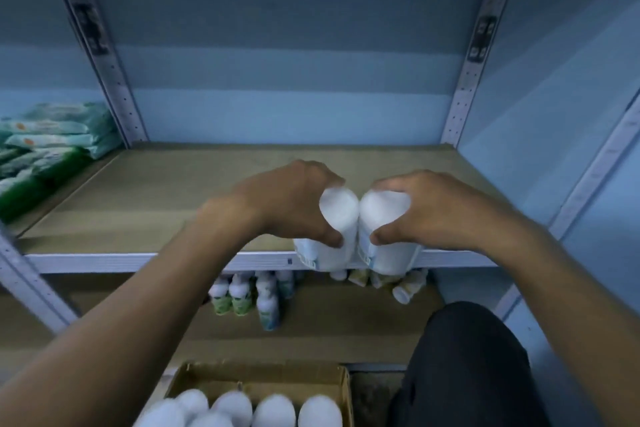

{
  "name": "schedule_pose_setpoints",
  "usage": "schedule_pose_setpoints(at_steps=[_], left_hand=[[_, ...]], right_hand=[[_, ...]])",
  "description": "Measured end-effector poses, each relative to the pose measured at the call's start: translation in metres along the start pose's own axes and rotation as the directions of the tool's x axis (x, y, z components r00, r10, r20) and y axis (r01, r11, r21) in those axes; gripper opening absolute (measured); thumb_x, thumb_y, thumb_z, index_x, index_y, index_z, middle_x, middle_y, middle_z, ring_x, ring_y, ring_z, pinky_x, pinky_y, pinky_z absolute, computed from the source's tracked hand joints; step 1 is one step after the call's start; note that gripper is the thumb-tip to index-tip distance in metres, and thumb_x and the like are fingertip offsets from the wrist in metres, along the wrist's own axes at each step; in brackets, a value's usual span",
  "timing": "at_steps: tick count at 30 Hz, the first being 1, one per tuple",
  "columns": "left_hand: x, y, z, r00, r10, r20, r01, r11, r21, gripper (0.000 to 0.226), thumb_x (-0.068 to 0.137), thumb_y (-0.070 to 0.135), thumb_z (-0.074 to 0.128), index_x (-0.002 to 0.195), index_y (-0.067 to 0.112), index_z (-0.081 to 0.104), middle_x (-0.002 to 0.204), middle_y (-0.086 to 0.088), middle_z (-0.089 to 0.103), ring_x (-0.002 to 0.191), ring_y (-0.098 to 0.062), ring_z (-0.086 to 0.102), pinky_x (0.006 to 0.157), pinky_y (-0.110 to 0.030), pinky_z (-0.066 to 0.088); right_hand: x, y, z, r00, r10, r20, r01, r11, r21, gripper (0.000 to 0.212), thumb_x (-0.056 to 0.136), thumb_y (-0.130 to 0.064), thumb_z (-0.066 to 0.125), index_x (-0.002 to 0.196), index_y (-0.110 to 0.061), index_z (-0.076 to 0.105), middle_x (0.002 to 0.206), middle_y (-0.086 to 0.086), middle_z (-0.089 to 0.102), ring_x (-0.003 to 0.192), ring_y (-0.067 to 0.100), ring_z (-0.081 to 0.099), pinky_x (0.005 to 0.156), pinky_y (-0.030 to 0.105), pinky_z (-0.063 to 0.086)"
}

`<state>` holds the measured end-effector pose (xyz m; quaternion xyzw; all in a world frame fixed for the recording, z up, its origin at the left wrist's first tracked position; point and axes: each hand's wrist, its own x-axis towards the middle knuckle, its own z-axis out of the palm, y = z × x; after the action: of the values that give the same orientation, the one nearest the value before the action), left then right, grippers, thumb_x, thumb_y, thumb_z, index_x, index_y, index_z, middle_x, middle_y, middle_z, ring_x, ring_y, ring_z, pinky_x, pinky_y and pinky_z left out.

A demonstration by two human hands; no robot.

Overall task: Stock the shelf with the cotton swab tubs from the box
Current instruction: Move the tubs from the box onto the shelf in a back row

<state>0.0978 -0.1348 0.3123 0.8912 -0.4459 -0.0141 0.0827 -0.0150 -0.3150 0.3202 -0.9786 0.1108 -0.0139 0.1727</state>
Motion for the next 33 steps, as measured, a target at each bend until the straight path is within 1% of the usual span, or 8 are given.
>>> schedule_pose_setpoints(at_steps=[3, 7, 12, 18, 22, 28, 30, 33], left_hand=[[0.038, 0.001, -0.008, 1.0, 0.022, -0.02, -0.022, 1.0, -0.002, 0.094, 0.066, 0.057, 0.08, 0.148, 0.029, 0.043, 0.15, 0.01, 0.044, 0.133, -0.014, 0.046, 0.105, -0.031, 0.041], [0.079, 0.006, -0.001, 0.999, 0.041, -0.005, -0.041, 0.999, -0.025, 0.094, 0.068, 0.055, 0.08, 0.149, 0.029, 0.041, 0.152, 0.009, 0.042, 0.135, -0.015, 0.044, 0.101, -0.029, 0.04], [0.11, 0.013, 0.017, 0.997, 0.067, 0.038, -0.065, 0.996, -0.055, 0.09, 0.069, 0.051, 0.081, 0.147, 0.025, 0.044, 0.146, 0.004, 0.047, 0.13, -0.017, 0.048, 0.103, -0.032, 0.043], [0.125, 0.011, 0.034, 0.994, 0.073, 0.086, -0.066, 0.995, -0.079, 0.095, 0.067, 0.053, 0.082, 0.149, 0.027, 0.041, 0.149, 0.005, 0.043, 0.133, -0.015, 0.044, 0.107, -0.034, 0.041], [0.125, 0.006, 0.042, 0.993, 0.085, 0.084, -0.074, 0.99, -0.12, 0.091, 0.067, 0.053, 0.082, 0.146, 0.031, 0.043, 0.146, 0.009, 0.046, 0.131, -0.012, 0.045, 0.105, -0.031, 0.042], [0.12, 0.003, 0.043, 0.995, 0.09, 0.032, -0.085, 0.985, -0.148, 0.095, 0.061, 0.056, 0.085, 0.145, 0.034, 0.045, 0.145, 0.013, 0.044, 0.131, -0.011, 0.043, 0.107, -0.035, 0.041], [0.116, 0.004, 0.044, 0.996, 0.092, -0.008, -0.092, 0.988, -0.126, 0.086, 0.062, 0.054, 0.086, 0.138, 0.035, 0.052, 0.138, 0.012, 0.048, 0.125, -0.013, 0.047, 0.102, -0.035, 0.044], [0.11, 0.008, 0.05, 0.994, 0.09, -0.054, -0.094, 0.994, -0.061, 0.075, 0.066, 0.048, 0.085, 0.134, 0.035, 0.056, 0.132, 0.01, 0.052, 0.12, -0.016, 0.049, 0.097, -0.035, 0.046]], right_hand=[[0.022, 0.014, -0.015, 0.998, 0.04, -0.04, -0.041, 0.999, -0.006, 0.088, 0.064, -0.052, 0.084, 0.144, -0.035, 0.051, 0.148, -0.008, 0.049, 0.128, 0.016, 0.05, 0.1, 0.033, 0.046], [0.045, 0.038, -0.019, 0.993, 0.107, -0.052, -0.107, 0.994, 0.0, 0.093, 0.062, -0.052, 0.085, 0.145, -0.031, 0.05, 0.151, -0.006, 0.047, 0.132, 0.017, 0.048, 0.104, 0.033, 0.045], [0.06, 0.059, -0.016, 0.985, 0.165, -0.039, -0.166, 0.986, -0.013, 0.09, 0.065, -0.049, 0.085, 0.145, -0.03, 0.049, 0.149, -0.004, 0.048, 0.131, 0.018, 0.05, 0.1, 0.032, 0.046], [0.066, 0.074, -0.003, 0.98, 0.198, -0.011, -0.198, 0.98, 0.0, 0.086, 0.063, -0.05, 0.085, 0.141, -0.031, 0.053, 0.144, -0.002, 0.051, 0.124, 0.02, 0.054, 0.097, 0.035, 0.049], [0.067, 0.078, 0.006, 0.977, 0.213, -0.009, -0.213, 0.977, -0.006, 0.079, 0.065, -0.05, 0.082, 0.137, -0.034, 0.055, 0.141, -0.002, 0.052, 0.12, 0.02, 0.055, 0.095, 0.036, 0.05], [0.062, 0.078, 0.001, 0.973, 0.223, -0.064, -0.226, 0.973, -0.038, 0.098, 0.06, -0.056, 0.085, 0.147, -0.035, 0.043, 0.147, -0.004, 0.044, 0.131, 0.02, 0.047, 0.103, 0.034, 0.044], [0.058, 0.076, 0.002, 0.973, 0.204, -0.104, -0.212, 0.974, -0.074, 0.093, 0.063, -0.051, 0.086, 0.145, -0.037, 0.046, 0.144, -0.006, 0.047, 0.131, 0.019, 0.047, 0.101, 0.033, 0.044], [0.05, 0.072, 0.012, 0.973, 0.182, -0.142, -0.197, 0.976, -0.098, 0.071, 0.072, -0.033, 0.083, 0.137, -0.041, 0.054, 0.136, -0.008, 0.053, 0.125, 0.018, 0.05, 0.092, 0.029, 0.043]])
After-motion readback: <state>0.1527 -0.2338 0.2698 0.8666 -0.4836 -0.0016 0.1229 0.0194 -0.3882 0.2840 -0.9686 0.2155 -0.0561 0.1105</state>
